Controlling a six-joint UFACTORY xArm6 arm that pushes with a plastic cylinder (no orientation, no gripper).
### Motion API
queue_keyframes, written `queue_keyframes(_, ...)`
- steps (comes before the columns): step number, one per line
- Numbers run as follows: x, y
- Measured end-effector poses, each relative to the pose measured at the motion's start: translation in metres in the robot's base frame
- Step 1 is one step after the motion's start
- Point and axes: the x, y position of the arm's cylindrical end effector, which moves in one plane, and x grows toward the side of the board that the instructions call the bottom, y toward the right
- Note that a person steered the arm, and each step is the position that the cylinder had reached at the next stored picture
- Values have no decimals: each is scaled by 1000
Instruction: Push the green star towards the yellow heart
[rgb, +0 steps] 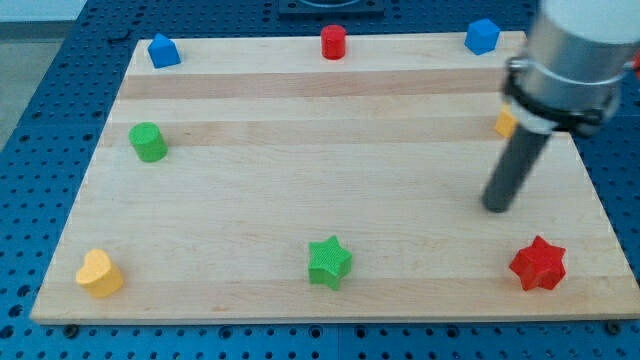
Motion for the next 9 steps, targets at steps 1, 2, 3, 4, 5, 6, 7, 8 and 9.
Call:
queue_keyframes(1,9,-49)
queue_keyframes(2,44,-79)
queue_keyframes(3,68,-105)
queue_keyframes(4,73,-153)
queue_keyframes(5,73,-219)
queue_keyframes(6,73,-263)
queue_keyframes(7,72,-247)
queue_keyframes(8,79,-206)
queue_keyframes(9,111,-195)
